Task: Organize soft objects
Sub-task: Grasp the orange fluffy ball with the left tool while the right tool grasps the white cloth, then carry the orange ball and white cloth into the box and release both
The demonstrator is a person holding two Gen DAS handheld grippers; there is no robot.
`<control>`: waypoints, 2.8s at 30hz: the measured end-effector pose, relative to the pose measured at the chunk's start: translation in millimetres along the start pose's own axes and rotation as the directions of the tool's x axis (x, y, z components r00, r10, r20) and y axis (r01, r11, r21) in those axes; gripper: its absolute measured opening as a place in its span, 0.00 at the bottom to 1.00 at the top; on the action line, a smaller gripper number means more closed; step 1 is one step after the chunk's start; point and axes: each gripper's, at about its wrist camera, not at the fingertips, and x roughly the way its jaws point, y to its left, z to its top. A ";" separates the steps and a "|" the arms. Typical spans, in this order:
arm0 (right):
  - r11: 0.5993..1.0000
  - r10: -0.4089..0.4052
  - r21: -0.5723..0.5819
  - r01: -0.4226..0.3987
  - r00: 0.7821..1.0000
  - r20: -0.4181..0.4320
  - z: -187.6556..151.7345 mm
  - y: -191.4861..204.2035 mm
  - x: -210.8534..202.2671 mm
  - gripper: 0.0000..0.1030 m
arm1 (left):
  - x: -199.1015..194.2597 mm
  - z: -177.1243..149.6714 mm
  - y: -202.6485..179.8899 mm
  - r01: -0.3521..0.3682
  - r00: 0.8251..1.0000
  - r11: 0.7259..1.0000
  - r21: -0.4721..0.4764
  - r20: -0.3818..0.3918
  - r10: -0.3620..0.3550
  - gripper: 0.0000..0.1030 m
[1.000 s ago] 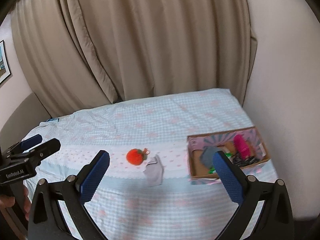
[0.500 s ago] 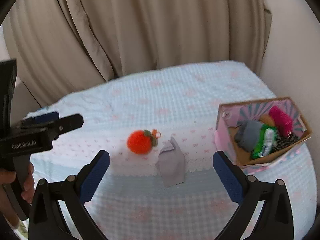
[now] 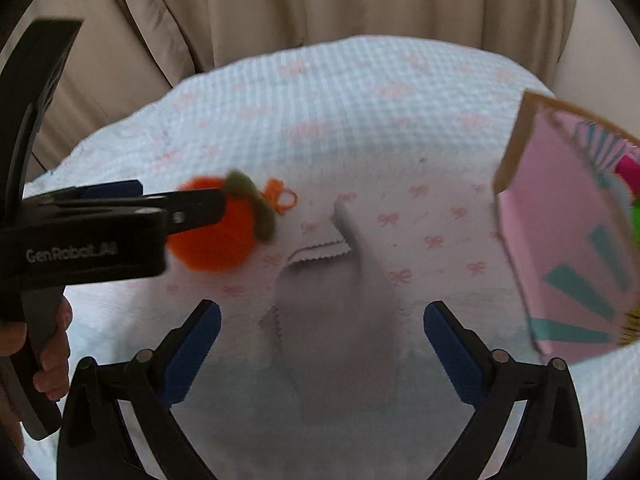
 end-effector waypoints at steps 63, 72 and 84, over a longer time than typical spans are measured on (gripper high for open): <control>0.991 0.131 -0.020 -0.130 0.973 0.189 112.6 -169.4 -355.8 0.14 | -333.7 86.4 -239.7 -0.091 0.964 0.983 -0.161 0.233 0.128 0.29; 0.990 0.143 -0.027 -0.141 0.983 0.113 128.0 -271.3 -326.7 0.14 | -265.6 112.9 -320.3 -0.083 0.978 0.977 -0.198 0.173 0.118 0.29; 0.978 0.206 0.035 -0.204 0.975 -0.087 133.5 -344.2 -200.0 0.14 | -109.3 134.2 -351.8 -0.120 0.993 0.969 -0.217 -0.029 0.116 0.29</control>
